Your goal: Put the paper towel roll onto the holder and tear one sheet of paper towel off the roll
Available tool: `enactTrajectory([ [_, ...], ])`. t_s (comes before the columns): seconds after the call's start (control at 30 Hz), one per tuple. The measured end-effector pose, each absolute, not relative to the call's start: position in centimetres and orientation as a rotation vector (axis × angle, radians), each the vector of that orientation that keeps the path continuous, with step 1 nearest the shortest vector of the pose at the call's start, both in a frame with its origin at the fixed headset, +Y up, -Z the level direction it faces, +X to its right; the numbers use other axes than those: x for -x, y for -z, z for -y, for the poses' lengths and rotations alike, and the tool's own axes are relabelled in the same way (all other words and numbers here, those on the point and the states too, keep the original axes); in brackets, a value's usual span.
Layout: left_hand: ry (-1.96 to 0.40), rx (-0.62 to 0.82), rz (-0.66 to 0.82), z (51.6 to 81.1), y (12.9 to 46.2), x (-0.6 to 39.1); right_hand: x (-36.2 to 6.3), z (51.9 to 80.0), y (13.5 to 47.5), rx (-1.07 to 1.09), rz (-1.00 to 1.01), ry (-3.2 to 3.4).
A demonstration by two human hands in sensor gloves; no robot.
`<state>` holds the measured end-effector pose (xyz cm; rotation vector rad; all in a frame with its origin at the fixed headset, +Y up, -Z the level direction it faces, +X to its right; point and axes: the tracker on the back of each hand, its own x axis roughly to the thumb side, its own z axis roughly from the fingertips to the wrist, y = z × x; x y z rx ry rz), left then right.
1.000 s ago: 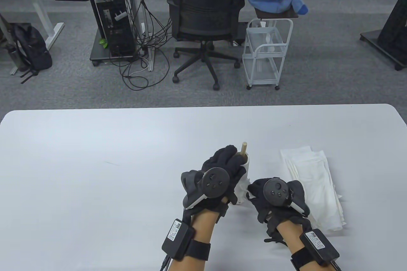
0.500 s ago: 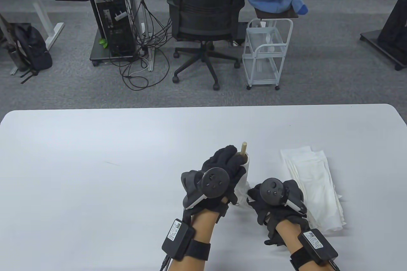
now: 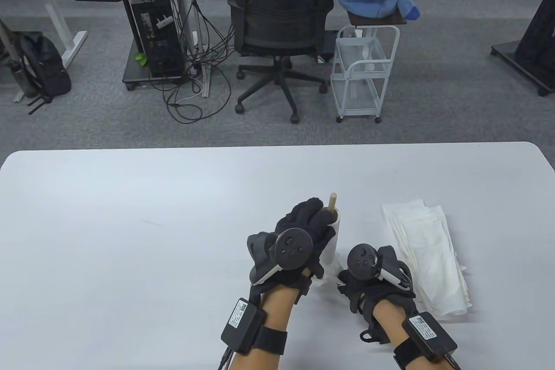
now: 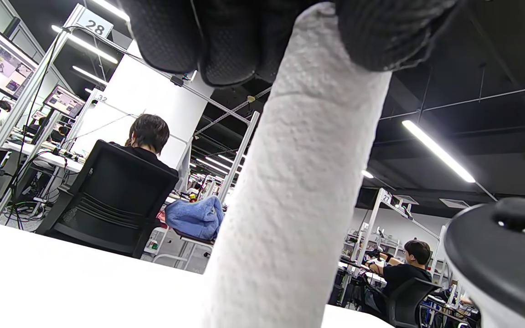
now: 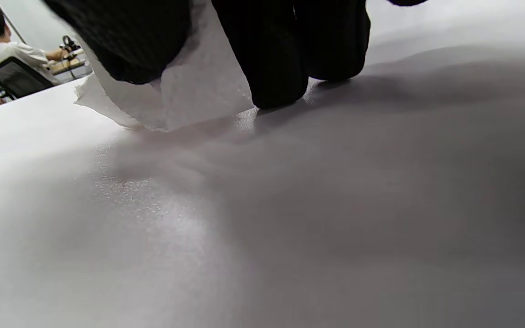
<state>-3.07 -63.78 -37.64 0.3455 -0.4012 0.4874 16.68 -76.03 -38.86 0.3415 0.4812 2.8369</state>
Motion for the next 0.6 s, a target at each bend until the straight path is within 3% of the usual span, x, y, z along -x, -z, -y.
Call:
enactTrajectory([
  [0.6,-0.485,-0.357,0.399,63.9,37.6,3.1,-15.6,75.9,37.8,-0.231,-0.731,-3.057],
])
